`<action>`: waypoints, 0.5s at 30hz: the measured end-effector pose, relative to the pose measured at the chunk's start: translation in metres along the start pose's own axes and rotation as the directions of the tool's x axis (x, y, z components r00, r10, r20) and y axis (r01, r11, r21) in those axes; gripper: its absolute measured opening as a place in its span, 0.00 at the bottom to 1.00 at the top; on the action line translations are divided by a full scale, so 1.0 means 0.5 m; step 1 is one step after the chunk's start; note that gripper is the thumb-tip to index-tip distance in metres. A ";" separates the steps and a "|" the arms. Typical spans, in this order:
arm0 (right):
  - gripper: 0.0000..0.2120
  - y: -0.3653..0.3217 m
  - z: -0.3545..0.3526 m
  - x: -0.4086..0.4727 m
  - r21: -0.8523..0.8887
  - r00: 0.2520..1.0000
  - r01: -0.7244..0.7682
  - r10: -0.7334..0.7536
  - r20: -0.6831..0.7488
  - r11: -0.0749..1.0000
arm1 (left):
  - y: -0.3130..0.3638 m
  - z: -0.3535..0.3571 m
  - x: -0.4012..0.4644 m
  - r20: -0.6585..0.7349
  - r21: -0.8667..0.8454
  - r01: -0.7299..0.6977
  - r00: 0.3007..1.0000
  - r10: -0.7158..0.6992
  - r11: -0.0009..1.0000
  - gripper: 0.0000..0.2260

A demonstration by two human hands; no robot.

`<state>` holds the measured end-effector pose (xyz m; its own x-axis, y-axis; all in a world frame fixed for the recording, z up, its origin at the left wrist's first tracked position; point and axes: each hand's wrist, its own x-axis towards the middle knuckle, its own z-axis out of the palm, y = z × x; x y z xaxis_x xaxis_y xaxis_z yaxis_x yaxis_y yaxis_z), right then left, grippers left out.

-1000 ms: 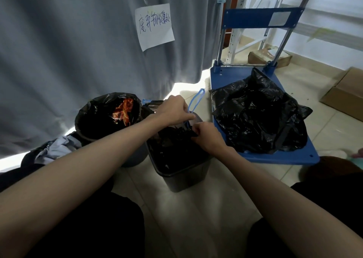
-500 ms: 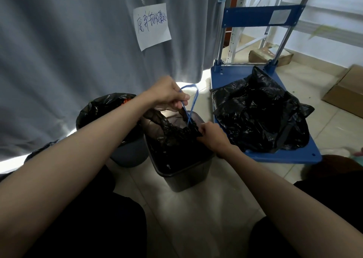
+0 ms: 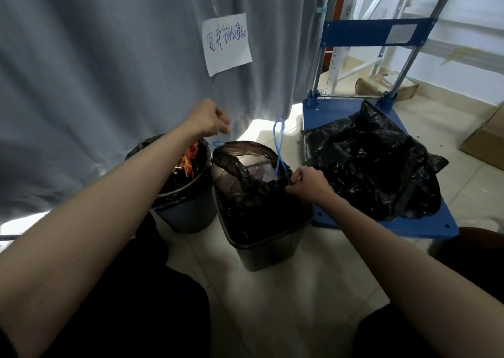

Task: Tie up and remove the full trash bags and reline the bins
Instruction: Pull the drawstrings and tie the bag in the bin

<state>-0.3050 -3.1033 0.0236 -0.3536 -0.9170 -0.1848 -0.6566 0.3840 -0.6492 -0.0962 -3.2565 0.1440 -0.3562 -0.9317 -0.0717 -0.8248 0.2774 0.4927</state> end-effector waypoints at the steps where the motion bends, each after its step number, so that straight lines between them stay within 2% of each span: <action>1: 0.11 -0.009 -0.004 0.002 0.017 1.000 0.001 0.000 -0.010 1.000 | -0.016 -0.002 0.010 -0.054 0.014 0.035 0.998 -0.034 0.999 0.11; 3: 0.13 -0.035 -0.011 0.007 0.029 0.999 -0.005 0.006 -0.045 1.000 | -0.043 0.006 0.022 -0.092 0.051 0.107 0.991 -0.102 0.993 0.14; 5: 0.17 -0.065 -0.019 0.014 0.032 0.996 -0.011 0.014 -0.091 0.999 | -0.061 0.026 0.023 -0.059 0.089 0.163 0.986 -0.158 0.983 0.21; 7: 0.15 -0.092 -0.025 0.019 0.027 0.990 0.016 -0.012 -0.142 1.000 | -0.072 0.050 0.025 -0.018 0.077 0.190 0.982 -0.190 0.979 0.24; 11: 0.14 -0.138 -0.038 0.026 0.014 0.980 0.055 -0.052 -0.190 0.998 | -0.088 0.081 0.034 0.024 0.005 0.225 0.974 -0.225 0.974 0.23; 15: 0.12 -0.201 -0.053 0.038 -0.007 0.957 0.183 -0.179 -0.230 0.983 | -0.095 0.080 0.041 0.034 -0.152 0.233 0.972 -0.231 0.960 0.15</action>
<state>-0.2633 -3.1562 0.1051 -0.3736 -0.9211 0.1093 -0.7145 0.2107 -0.6671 -0.0821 -3.2792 0.0844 -0.1709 -0.9621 -0.2127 -0.8082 0.0134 0.5887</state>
